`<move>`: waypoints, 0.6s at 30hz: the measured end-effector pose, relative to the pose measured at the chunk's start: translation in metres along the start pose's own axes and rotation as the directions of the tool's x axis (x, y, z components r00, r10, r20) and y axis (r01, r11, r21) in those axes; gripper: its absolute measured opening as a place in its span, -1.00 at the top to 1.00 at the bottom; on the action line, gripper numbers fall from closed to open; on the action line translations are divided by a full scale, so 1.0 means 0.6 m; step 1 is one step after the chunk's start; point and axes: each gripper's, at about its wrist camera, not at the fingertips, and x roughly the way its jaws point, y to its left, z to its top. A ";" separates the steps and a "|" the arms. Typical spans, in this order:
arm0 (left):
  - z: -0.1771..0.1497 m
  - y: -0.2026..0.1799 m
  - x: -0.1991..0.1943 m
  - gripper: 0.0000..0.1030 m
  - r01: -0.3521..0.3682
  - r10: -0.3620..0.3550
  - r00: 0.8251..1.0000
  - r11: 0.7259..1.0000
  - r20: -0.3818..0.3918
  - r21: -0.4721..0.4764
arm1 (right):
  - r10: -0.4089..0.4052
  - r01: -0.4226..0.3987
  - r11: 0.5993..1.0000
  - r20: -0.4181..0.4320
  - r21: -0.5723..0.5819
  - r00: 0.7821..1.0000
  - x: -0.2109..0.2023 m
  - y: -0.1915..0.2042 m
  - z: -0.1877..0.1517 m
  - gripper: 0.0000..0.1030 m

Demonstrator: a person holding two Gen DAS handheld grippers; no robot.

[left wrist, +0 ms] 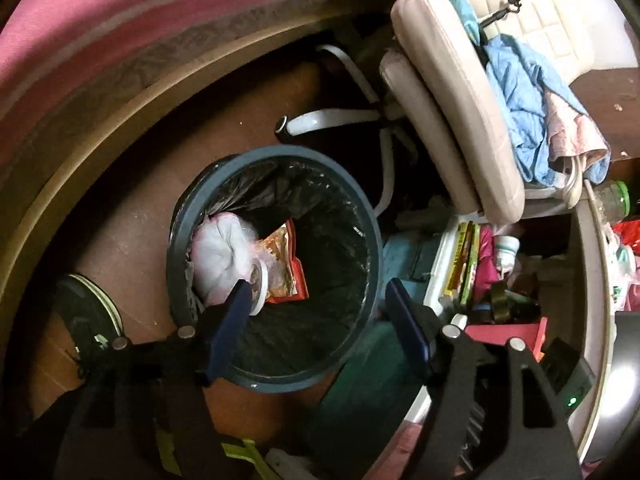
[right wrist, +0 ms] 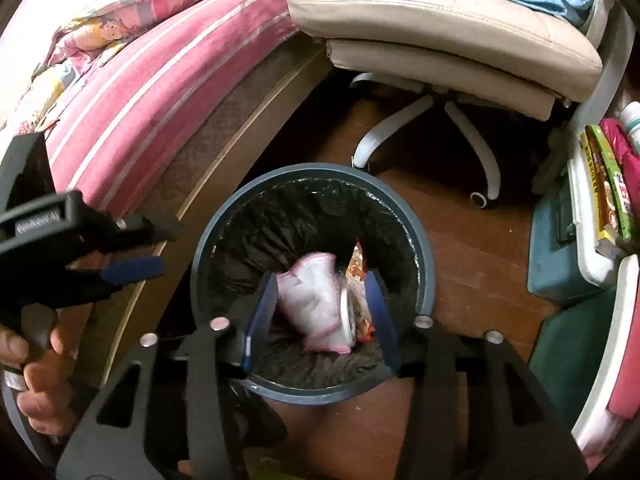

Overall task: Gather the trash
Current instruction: 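Open both tools to drop the cloth and tape roll into the bin, then move both open tools back over the remaining trash on the bed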

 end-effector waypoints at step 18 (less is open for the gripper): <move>-0.074 0.005 -0.284 -0.70 0.072 -0.062 0.935 0.997 0.350 -0.015 | 0.163 -0.122 0.980 0.279 -0.158 0.946 -0.204 0.178 0.051 -0.70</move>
